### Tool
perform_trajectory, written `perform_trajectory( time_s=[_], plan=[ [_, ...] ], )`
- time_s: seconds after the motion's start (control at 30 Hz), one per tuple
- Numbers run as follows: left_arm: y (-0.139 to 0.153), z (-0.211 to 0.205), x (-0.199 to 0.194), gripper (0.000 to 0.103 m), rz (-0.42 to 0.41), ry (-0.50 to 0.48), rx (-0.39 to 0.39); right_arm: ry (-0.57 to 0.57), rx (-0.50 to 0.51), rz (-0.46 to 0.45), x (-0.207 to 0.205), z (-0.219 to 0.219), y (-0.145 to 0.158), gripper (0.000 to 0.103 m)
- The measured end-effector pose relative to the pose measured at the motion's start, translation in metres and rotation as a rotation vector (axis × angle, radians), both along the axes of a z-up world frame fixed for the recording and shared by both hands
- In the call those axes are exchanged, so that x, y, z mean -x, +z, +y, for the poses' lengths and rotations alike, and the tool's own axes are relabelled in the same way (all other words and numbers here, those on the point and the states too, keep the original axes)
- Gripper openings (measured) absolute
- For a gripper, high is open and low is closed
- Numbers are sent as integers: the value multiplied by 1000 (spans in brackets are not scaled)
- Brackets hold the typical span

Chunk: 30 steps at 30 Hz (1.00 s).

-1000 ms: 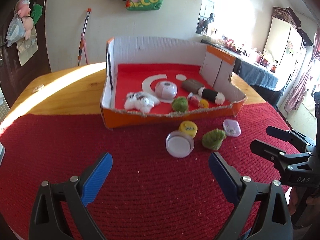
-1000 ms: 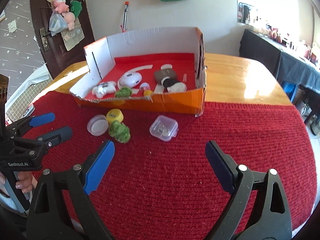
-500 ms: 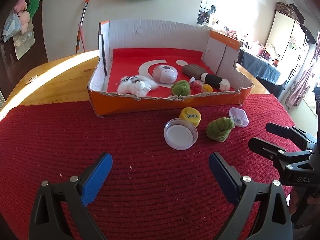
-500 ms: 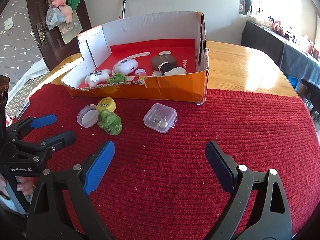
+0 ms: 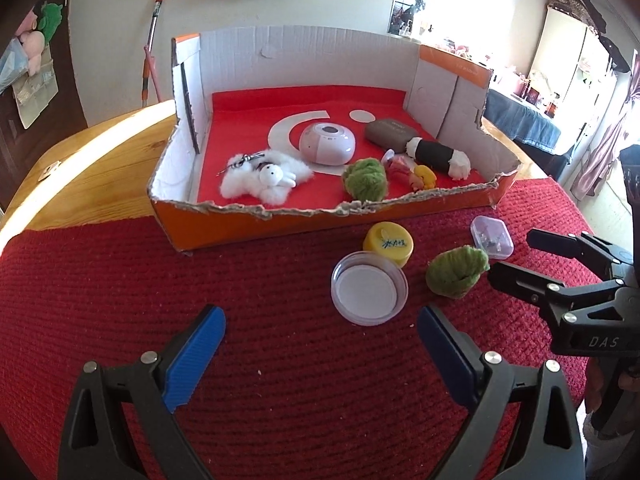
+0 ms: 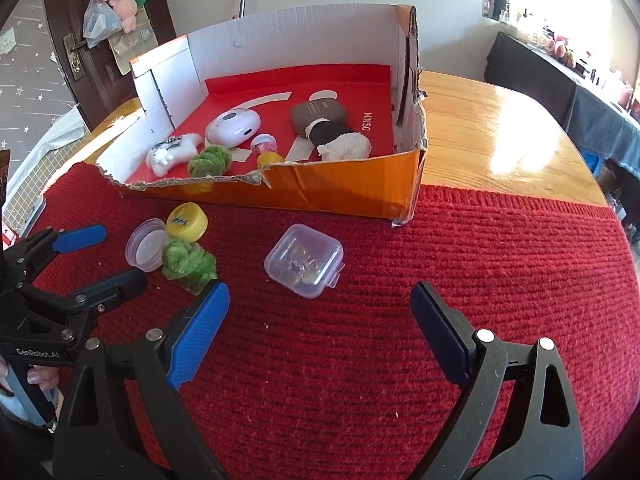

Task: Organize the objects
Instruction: 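Withdraw both tools from the box back over the rug, then grasp the white round lid with the left gripper while the right grasps the clear plastic box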

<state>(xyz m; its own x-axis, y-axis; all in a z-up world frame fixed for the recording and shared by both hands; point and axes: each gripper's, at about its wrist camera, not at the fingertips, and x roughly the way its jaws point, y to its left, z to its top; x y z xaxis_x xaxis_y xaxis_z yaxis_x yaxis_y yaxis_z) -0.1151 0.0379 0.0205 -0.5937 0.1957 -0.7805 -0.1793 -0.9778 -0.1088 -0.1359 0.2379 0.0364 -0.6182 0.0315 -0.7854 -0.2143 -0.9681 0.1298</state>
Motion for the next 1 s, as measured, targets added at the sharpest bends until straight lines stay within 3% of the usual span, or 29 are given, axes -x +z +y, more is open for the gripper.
perform_trajectory(
  time_s=[0.57,0.83,1.0],
  plan=[
    [-2,8,8,85,16,-59,50,15,-53,-36,22,2,-4,92],
    [-2,13,8,80,24,-77,65,28,-82,-34,26,-2,-4,84],
    [-1,16,7,70,28,-96,61,36,-87,-30,25,-4,-4,76]
  ],
)
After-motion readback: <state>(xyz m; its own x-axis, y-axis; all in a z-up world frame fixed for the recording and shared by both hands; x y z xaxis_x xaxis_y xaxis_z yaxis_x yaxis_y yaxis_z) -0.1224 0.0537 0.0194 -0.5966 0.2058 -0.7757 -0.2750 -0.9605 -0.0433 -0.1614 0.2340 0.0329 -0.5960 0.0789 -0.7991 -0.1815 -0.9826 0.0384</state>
